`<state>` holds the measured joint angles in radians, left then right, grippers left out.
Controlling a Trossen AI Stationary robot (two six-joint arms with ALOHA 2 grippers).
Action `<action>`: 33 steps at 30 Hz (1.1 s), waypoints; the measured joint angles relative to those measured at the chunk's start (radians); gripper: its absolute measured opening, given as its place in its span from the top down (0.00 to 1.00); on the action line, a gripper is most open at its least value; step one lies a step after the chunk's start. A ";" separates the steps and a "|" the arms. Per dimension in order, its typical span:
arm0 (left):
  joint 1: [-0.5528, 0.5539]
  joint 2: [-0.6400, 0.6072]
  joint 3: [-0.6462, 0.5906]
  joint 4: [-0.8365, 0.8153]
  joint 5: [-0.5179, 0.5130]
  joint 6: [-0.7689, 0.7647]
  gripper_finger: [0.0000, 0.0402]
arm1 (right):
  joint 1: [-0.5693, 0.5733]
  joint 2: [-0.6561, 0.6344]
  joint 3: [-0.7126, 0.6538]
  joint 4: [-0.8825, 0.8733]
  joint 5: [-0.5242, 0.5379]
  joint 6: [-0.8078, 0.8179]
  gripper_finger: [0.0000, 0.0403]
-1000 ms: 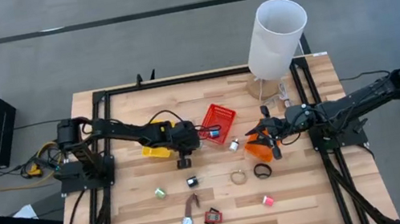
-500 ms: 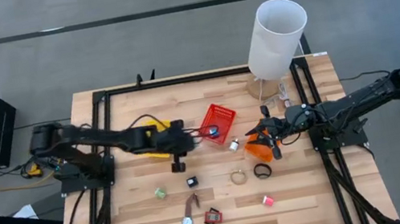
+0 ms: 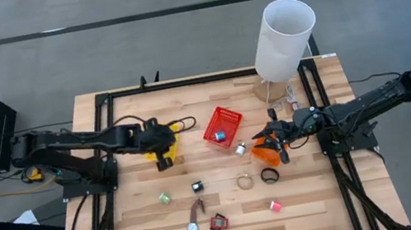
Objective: Pick & Place Office items
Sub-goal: Put the green watch into the yellow bin
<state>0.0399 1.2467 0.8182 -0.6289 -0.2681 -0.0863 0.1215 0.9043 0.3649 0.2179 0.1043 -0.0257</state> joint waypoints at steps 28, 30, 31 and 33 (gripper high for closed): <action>0.104 0.010 -0.141 0.129 0.009 -0.205 0.94 | 0.000 0.000 0.000 0.000 0.000 0.000 0.70; 0.104 0.010 -0.141 0.129 0.024 -0.206 0.94 | 0.000 0.000 0.000 0.000 0.000 0.000 0.70; 0.104 0.010 -0.141 0.129 0.041 -0.206 0.93 | 0.000 0.000 0.000 0.000 0.000 0.000 0.70; 0.104 0.010 -0.141 0.129 0.056 -0.207 0.91 | 0.000 0.000 0.000 0.000 0.000 0.000 0.70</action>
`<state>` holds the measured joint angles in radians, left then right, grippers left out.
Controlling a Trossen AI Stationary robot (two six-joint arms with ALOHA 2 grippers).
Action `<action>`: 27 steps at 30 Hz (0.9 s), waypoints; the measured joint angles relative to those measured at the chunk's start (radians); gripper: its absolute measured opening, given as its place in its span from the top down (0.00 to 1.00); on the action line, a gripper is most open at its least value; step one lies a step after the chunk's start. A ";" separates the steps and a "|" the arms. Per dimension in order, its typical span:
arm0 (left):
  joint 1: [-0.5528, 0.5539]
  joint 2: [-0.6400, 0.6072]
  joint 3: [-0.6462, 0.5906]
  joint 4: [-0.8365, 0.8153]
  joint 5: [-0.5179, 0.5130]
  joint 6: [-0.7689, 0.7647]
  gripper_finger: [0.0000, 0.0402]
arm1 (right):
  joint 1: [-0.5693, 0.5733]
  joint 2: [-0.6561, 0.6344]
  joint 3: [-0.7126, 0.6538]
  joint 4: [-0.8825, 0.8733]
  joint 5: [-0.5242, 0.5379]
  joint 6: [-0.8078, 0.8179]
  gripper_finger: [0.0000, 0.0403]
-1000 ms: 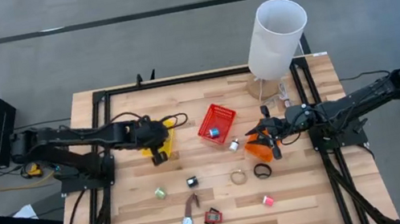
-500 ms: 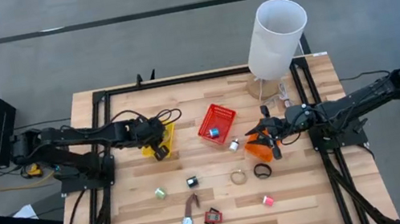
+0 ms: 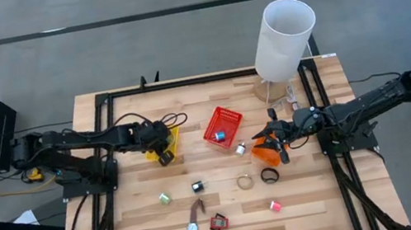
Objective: Pick & Place Office items
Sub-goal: Put the green watch into the yellow bin, then put the black charger adapter into the red bin
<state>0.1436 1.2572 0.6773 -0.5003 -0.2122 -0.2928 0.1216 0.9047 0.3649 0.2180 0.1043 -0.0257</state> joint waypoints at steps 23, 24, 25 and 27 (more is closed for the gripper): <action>-0.140 -0.123 0.000 0.284 0.087 0.028 0.73 | 0.000 0.000 0.000 0.000 0.000 0.000 0.70; -0.166 -0.125 0.000 0.326 0.111 0.027 0.72 | 0.000 0.000 0.000 0.001 0.000 0.000 0.70; -0.192 -0.126 0.000 0.363 0.126 0.027 0.71 | 0.000 0.000 0.000 0.000 0.000 0.000 0.70; -0.247 -0.114 0.000 0.431 0.135 0.031 0.69 | 0.000 0.000 0.000 0.001 0.000 0.000 0.70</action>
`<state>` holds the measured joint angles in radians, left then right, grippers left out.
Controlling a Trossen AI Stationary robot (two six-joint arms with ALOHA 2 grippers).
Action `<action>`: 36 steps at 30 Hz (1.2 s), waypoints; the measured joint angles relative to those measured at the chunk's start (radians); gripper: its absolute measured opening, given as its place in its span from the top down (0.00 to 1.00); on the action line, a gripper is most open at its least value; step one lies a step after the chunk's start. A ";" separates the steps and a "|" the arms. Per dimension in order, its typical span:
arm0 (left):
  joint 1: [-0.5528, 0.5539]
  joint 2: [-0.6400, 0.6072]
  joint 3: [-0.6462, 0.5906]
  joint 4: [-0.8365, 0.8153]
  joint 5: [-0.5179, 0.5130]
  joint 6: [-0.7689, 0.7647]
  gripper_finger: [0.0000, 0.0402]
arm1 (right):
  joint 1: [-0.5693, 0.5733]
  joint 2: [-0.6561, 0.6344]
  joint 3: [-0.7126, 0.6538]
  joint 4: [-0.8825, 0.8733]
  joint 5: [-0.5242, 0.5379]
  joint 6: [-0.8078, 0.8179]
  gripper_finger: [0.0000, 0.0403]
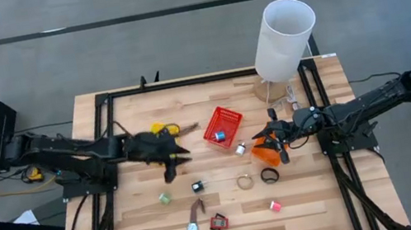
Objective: Pick & Place Office items
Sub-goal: Put the black charger adapter into the red bin
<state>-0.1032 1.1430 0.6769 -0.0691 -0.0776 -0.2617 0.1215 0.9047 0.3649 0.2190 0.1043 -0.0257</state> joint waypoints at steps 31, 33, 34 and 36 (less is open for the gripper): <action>-0.237 0.442 0.001 0.132 -0.106 -0.170 0.54 | 0.000 0.000 0.000 0.004 0.000 0.000 0.70; -0.238 0.454 0.001 0.135 -0.106 -0.172 0.54 | 0.000 0.000 0.000 0.003 0.000 0.000 0.70; -0.239 0.461 0.001 0.141 -0.106 -0.173 0.54 | 0.000 0.000 0.000 0.003 0.000 0.000 0.70; -0.239 0.471 0.001 0.143 -0.106 -0.173 0.54 | 0.000 0.000 0.000 0.003 0.000 0.000 0.70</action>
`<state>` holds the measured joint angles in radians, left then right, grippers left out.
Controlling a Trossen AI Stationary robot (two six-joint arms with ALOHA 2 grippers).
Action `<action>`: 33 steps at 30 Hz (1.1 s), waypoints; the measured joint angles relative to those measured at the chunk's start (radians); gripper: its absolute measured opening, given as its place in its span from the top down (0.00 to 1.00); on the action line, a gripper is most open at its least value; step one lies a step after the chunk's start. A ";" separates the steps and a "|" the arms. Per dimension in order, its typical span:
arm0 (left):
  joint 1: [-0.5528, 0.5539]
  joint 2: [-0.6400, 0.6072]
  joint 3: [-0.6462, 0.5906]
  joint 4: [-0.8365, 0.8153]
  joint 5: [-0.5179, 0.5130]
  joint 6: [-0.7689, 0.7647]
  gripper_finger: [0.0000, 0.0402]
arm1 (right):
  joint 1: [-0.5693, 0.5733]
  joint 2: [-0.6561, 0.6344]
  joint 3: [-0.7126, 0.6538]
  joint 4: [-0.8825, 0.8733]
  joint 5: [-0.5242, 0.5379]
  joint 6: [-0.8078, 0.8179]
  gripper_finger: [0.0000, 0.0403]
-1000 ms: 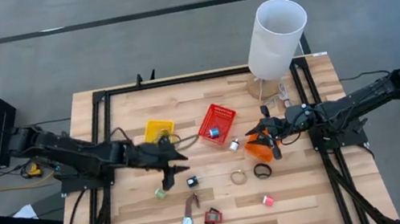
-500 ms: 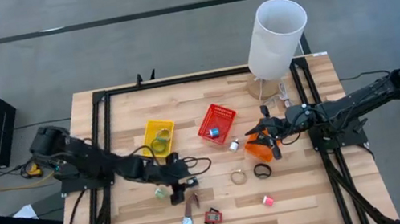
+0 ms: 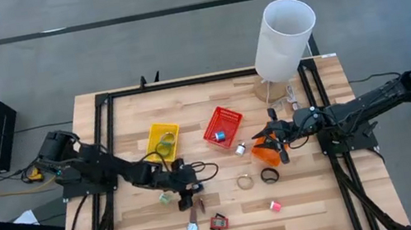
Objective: Pick & Place Office items
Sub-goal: Put the black charger adapter into the red bin
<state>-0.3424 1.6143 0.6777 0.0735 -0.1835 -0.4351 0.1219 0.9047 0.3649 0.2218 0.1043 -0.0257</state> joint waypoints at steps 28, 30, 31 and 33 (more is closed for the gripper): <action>0.071 0.043 0.151 0.079 0.003 0.218 0.64 | 0.000 0.000 0.000 -0.003 0.000 0.000 0.70; 0.112 0.043 0.187 0.080 0.000 0.281 0.64 | 0.000 0.000 0.000 -0.003 0.000 0.000 0.70; 0.134 0.043 0.205 0.080 0.001 0.311 0.63 | 0.000 0.000 0.000 -0.003 0.000 0.000 0.70; 0.183 0.042 0.231 0.080 0.000 0.371 0.63 | 0.000 0.000 0.000 -0.003 0.000 0.000 0.70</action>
<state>-0.1597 1.6566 0.9085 0.1539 -0.1836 -0.0636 0.1215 0.9047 0.3649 0.2188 0.1043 -0.0257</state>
